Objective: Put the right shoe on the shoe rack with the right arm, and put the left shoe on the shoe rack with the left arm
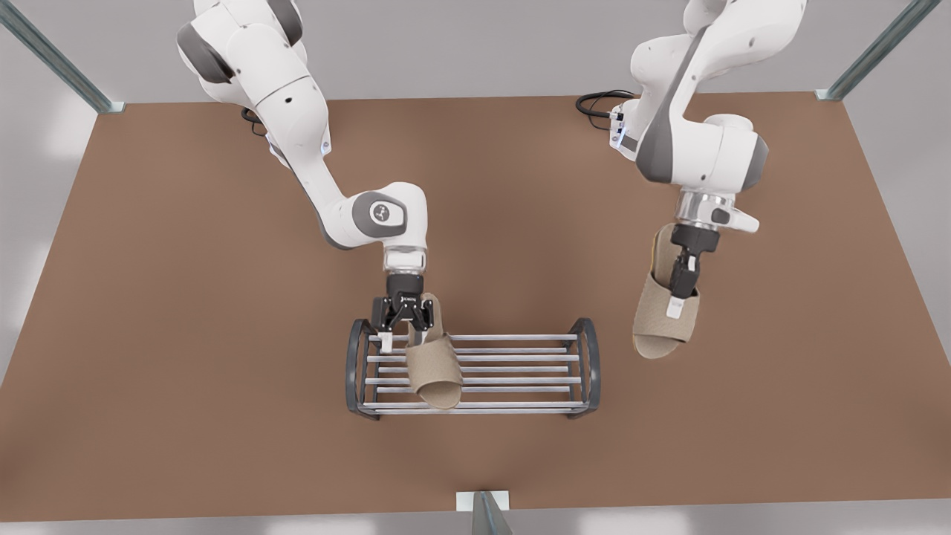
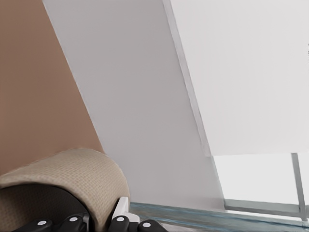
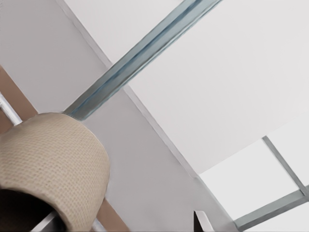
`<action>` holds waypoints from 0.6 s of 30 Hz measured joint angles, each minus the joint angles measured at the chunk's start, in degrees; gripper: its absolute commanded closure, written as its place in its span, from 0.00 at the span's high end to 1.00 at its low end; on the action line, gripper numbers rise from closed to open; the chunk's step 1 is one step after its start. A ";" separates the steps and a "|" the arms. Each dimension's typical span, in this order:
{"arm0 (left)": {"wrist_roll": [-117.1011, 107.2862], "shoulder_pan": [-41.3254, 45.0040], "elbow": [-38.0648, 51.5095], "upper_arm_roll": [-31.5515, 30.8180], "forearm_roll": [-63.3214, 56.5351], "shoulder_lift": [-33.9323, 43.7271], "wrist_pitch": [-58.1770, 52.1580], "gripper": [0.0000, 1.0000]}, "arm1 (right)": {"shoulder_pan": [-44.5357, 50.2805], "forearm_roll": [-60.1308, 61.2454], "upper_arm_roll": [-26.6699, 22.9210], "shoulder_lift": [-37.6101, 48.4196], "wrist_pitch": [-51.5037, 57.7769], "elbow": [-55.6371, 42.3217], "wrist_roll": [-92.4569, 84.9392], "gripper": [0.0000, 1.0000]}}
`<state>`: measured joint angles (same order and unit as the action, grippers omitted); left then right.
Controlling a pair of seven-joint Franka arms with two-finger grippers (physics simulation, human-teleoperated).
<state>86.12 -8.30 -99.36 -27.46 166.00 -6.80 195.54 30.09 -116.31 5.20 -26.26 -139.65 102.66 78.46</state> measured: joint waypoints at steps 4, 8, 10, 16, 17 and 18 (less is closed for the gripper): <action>-5.17 1.54 2.51 -2.65 0.00 -0.05 2.63 0.21 | 0.02 0.17 -0.26 0.05 -0.11 0.08 -1.37 1.00; -9.29 1.62 2.96 -4.61 0.00 -0.30 3.75 0.21 | 0.05 0.23 -0.28 -0.52 -0.16 0.19 -2.51 1.00; -11.02 2.91 3.42 -4.89 0.00 -0.41 3.99 0.21 | 0.04 0.13 -0.28 -1.11 -0.17 0.48 -2.99 1.00; -15.20 3.30 3.89 -4.98 0.00 -1.05 4.43 0.21 | 0.04 -0.20 -0.82 -0.55 -0.51 1.07 -4.21 1.00; -15.78 3.25 3.93 -4.98 0.00 -1.15 4.47 0.21 | 0.07 -0.19 -0.80 -0.02 -0.65 1.43 -4.37 1.00; -16.32 3.23 3.95 -4.98 0.00 -1.25 4.51 0.21 | 0.19 -0.19 -0.73 0.72 -0.77 2.12 -4.52 1.00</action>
<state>69.81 -5.07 -95.40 -32.44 166.00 -8.05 200.05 30.28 -116.49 4.47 -25.53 -140.42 104.78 73.95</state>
